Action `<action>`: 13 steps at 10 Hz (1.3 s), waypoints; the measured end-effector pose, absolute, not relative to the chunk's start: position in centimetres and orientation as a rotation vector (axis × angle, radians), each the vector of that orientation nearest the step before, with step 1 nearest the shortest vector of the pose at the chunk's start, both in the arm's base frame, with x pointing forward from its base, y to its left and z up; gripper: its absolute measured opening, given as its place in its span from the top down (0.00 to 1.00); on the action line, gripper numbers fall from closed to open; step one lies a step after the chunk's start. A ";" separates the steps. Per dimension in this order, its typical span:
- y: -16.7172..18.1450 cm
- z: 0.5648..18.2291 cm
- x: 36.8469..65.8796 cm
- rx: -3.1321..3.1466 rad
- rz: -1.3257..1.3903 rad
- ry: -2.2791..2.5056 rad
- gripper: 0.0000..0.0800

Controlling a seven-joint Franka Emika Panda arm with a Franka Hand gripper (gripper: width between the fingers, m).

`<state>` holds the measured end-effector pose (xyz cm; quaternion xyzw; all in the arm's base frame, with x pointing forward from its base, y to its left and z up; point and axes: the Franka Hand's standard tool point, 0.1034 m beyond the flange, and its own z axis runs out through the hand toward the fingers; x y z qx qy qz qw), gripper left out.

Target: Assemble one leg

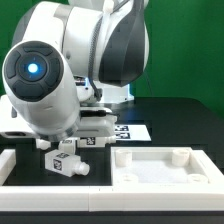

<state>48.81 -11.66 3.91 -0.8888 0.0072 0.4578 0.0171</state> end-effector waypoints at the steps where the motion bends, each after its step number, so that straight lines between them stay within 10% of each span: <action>1: -11.7 3.4 48.4 -2.753 1.440 0.026 0.19; 11: -10.9 1.2 48.1 -2.758 1.448 -0.006 0.23; 12: -10.9 1.2 48.1 -2.758 1.448 -0.006 0.46; 13: -10.9 1.2 48.1 -2.758 1.448 -0.006 0.46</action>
Offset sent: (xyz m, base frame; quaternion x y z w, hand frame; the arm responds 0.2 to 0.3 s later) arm 0.0000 0.0000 0.0000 0.0000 0.0000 0.0000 1.0000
